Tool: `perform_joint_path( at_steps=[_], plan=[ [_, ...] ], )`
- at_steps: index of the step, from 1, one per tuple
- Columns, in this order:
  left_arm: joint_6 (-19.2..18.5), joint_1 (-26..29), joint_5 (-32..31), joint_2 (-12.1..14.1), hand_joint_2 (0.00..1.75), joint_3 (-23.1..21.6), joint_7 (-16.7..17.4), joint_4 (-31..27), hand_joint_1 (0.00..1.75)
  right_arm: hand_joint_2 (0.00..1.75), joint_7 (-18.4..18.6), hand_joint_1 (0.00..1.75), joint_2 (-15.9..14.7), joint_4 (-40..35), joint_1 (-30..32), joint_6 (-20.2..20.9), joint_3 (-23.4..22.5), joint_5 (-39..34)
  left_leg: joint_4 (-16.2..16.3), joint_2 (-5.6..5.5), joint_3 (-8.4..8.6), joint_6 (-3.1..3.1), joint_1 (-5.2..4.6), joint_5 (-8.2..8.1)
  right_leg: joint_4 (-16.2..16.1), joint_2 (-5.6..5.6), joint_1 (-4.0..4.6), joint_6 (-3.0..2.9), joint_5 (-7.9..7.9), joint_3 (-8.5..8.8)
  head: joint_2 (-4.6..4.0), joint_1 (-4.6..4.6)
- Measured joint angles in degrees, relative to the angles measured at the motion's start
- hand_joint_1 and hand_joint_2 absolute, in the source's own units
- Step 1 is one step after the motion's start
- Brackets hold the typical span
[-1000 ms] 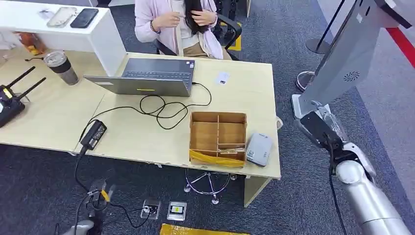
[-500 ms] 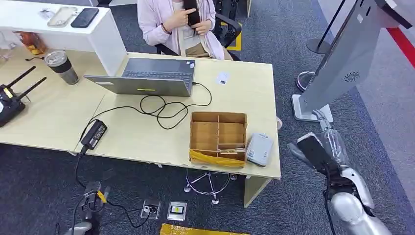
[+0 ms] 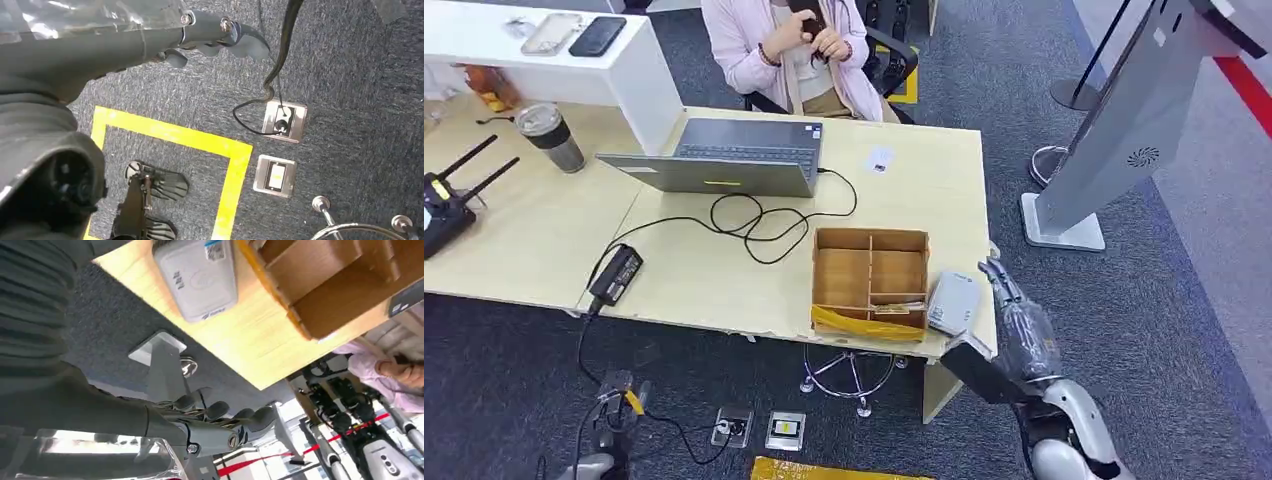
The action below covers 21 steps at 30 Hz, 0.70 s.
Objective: Pass the card to the sensor for recognition and then transmit it.
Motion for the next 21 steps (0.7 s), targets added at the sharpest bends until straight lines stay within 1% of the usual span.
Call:
perform_joint_path(
  at_steps=[6, 12, 18, 21],
  plan=[
    [0.0, 0.0, -0.1, -0.2, 0.0, 0.0, 0.0, 0.0, 0.0, 1.75, 0.2, 0.0, 2.1, 0.0, 0.2, 0.0, 1.7, 1.7, 0.0, 0.0, 0.0, 0.0, 0.0, 0.0, 0.0, 0.0, 0.0, -0.01, -0.01, 0.01, 0.0, 0.0],
    [-0.3, 0.0, -0.7, -0.3, 0.0, 0.0, 0.0, 0.0, 0.0, 1.75, 0.0, 0.0, 5.3, 0.4, 0.2, -0.1, 3.1, 6.5, 0.0, 0.0, 0.01, 0.0, 0.0, 0.0, 0.0, 0.01, 0.0, -0.01, -0.01, 0.0, 0.0, 0.0],
    [-0.2, 0.0, -1.3, -0.4, 0.0, 0.0, -0.2, 0.0, 0.0, 1.75, -3.3, 0.0, 9.4, 4.0, -0.6, -1.8, 3.5, 7.1, 0.0, 0.0, 0.0, 0.0, 0.02, 0.0, 0.0, 0.01, 0.03, -0.03, -0.02, 0.0, 0.0, 0.0],
    [-0.1, -0.1, -1.9, -0.6, 0.0, 0.0, -0.2, -0.1, 0.0, 1.75, -4.2, 0.0, 11.1, 7.0, -1.9, -2.1, 3.5, 8.0, 0.0, 0.01, 0.0, 0.0, 0.02, 0.0, 0.0, 0.02, 0.03, -0.03, -0.02, 0.0, 0.0, 0.02]
  ],
)
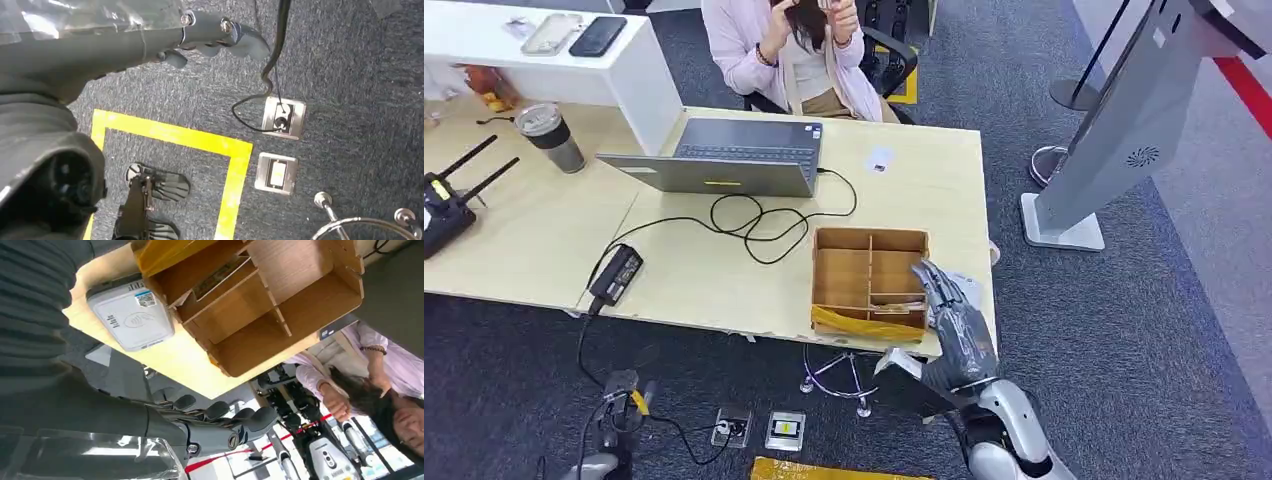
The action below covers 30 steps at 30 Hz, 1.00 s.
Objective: Pass the card to the sensor for recognition and then transmit it.
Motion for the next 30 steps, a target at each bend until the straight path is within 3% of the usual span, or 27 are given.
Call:
perform_joint_path(
  at_steps=[7, 17, 30],
  plan=[
    [0.2, -0.7, -1.5, -0.5, 0.0, -0.1, 0.2, 0.0, 0.0, 1.75, -0.8, 0.0, 4.1, 7.2, -2.8, -0.9, 0.0, 2.5, 0.0, -0.01, 0.0, -0.01, 0.0, 0.01, 0.0, -0.01, 0.0, 0.0, 0.0, 0.0, 0.0, 0.0],
    [-0.1, -1.3, -2.3, -0.9, 0.0, -0.1, 0.2, -0.1, 0.0, 1.75, -0.5, 0.0, 7.3, 12.9, -5.1, -1.4, -0.1, 4.5, 0.0, 0.0, 0.01, -0.01, 0.0, 0.01, 0.0, 0.02, 0.0, 0.0, 0.0, -0.01, 0.0, -0.02],
    [-0.1, -1.7, -2.0, -1.2, 0.0, 0.0, 1.2, -0.2, 0.0, 1.75, 1.2, 0.0, 8.7, 17.5, -5.7, -2.8, -1.0, 6.0, 0.0, 0.0, 0.0, -0.01, 0.0, 0.01, 0.0, 0.02, 0.0, 0.0, 0.0, -0.01, 0.0, -0.02]
  ],
)
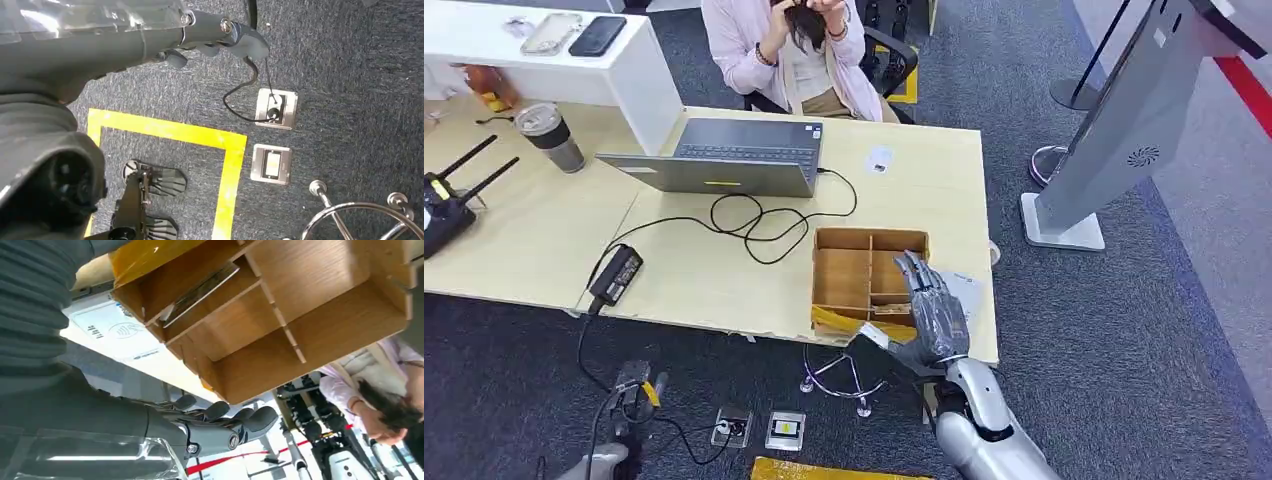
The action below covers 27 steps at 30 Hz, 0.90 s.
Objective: Pass the card to the sensor for recognition and then transmit it.
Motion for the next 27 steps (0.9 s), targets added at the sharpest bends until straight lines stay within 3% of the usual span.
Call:
perform_joint_path(
  at_steps=[6, 27],
  plan=[
    [-0.8, 0.1, -0.1, 0.0, 0.0, 0.1, 0.0, 0.0, 0.0, 1.75, 1.7, 0.0, -0.4, 1.1, 0.0, -1.0, -1.5, 1.9, 0.0, 0.0, 0.0, 0.0, 0.0, 0.0, 0.0, 0.0, 0.0, 0.0, 0.0, 0.0, 0.0, 0.0],
    [-0.7, 0.3, -0.7, -0.3, 0.0, 1.4, -0.2, 0.0, 0.0, 1.75, 0.9, 0.0, -0.6, 2.1, 0.0, 0.5, -4.2, 2.9, 0.0, 0.0, 0.0, 0.0, 0.0, 0.0, 0.0, 0.0, 0.0, 0.0, 0.0, 0.0, 0.0, 0.02]
  ],
)
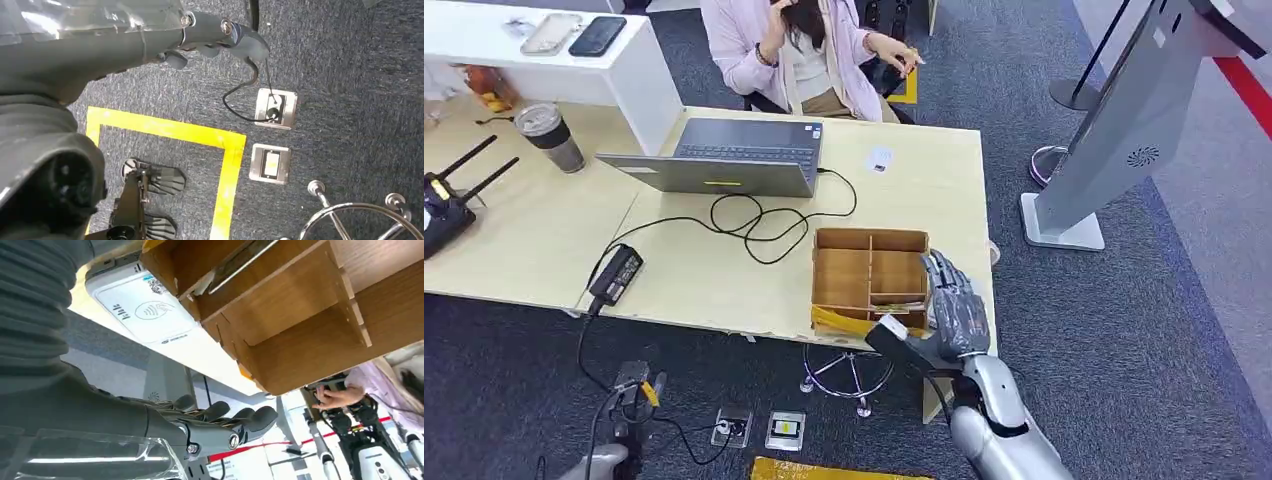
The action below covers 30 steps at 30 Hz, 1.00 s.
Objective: Pass the card to the sensor for recognition and then transmit it.
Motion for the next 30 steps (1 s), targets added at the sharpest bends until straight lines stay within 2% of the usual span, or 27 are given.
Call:
perform_joint_path(
  at_steps=[9, 10, 11, 12, 13, 14, 15, 16, 17, 30],
  plan=[
    [0.0, 0.3, -0.3, -0.1, 0.0, 0.0, 0.0, 0.0, 0.0, 1.75, -1.2, 0.0, 0.5, 0.6, 0.1, 1.4, 0.0, -0.6, 0.0, 0.0, 0.0, 0.0, 0.0, 0.0, 0.0, 0.0, 0.0, 0.0, 0.0, 0.0, 0.0, -0.02],
    [-0.1, 0.3, -0.4, -0.1, 0.0, 0.0, 0.0, 0.0, 0.0, 1.75, -1.3, 0.35, 0.6, 0.6, 0.1, 1.5, 0.0, -0.6, 0.0, 0.0, 0.0, 0.0, 0.0, 0.0, 0.0, 0.0, 0.0, 0.0, 0.0, 0.0, 0.0, 0.0],
    [-0.1, 0.3, -0.4, -0.1, 0.0, 0.0, 0.0, 0.0, 0.0, 1.75, -1.4, 0.35, 0.6, 0.6, 0.1, 1.6, 0.0, -0.6, 0.0, 0.0, 0.0, 0.0, 0.0, 0.0, 0.0, 0.0, 0.0, 0.0, 0.0, 0.0, 0.0, -0.02],
    [-0.1, 0.3, -0.6, -0.1, 0.0, 0.0, 0.0, 0.0, 0.0, 1.75, -1.4, 1.61, 0.6, 0.7, 0.1, 1.8, 0.1, -0.6, 0.0, 0.0, 0.0, 0.0, 0.0, 0.0, 0.0, 0.0, 0.0, 0.0, 0.0, 0.0, 0.0, 0.0],
    [-0.1, 0.3, -0.6, -0.1, 0.0, 0.0, 0.0, 0.0, 0.0, 1.75, -1.5, 1.75, 0.6, 0.7, 0.1, 1.9, 0.1, -0.6, 0.0, 0.0, 0.0, 0.0, 0.0, 0.0, 0.0, 0.0, 0.0, 0.0, 0.0, 0.0, 0.0, -0.02],
    [-0.1, 0.3, -0.7, -0.1, 0.0, 0.0, 0.0, 0.0, 0.0, 1.75, -1.6, 1.75, 0.6, 0.7, 0.2, 1.9, 0.2, -0.6, 0.0, 0.0, 0.0, 0.0, 0.0, 0.0, 0.0, 0.0, 0.0, 0.0, 0.0, 0.0, 0.0, -0.02],
    [-0.1, 0.3, -0.8, -0.1, 0.0, 0.0, 0.0, 0.0, 0.0, 1.75, -1.6, 1.59, 0.7, 0.9, 0.2, 1.9, 0.2, -0.6, 0.0, 0.0, 0.0, 0.0, 0.0, 0.0, 0.0, 0.0, 0.0, 0.0, 0.0, 0.0, 0.0, 0.0],
    [-0.1, 0.3, -0.8, -0.1, 0.0, 0.0, 0.0, 0.0, 0.0, 1.75, -1.6, 0.07, 0.7, 1.0, 0.2, 1.9, 0.2, -0.6, 0.0, 0.0, 0.01, 0.0, 0.0, 0.0, 0.0, 0.0, 0.0, 0.0, 0.0, 0.0, 0.0, -0.02],
    [-0.1, 0.3, -0.8, -0.1, 0.0, 0.0, 0.0, 0.0, 0.0, 1.75, -1.6, 0.0, 0.7, 1.1, 0.2, 1.9, 0.2, -0.6, 0.0, 0.0, 0.01, 0.0, 0.0, 0.0, 0.0, 0.0, 0.0, 0.0, 0.0, 0.0, 0.0, 0.0],
    [-0.1, 0.2, -1.3, -0.1, 0.0, 0.0, 0.0, -0.1, 0.0, 1.75, -1.2, 0.0, 0.6, 2.7, 0.2, 1.6, 0.2, -0.7, 0.0, 0.0, 0.0, 0.0, 0.0, 0.0, 0.0, 0.0, 0.0, 0.0, 0.0, 0.0, 0.0, 0.0]
  ],
)
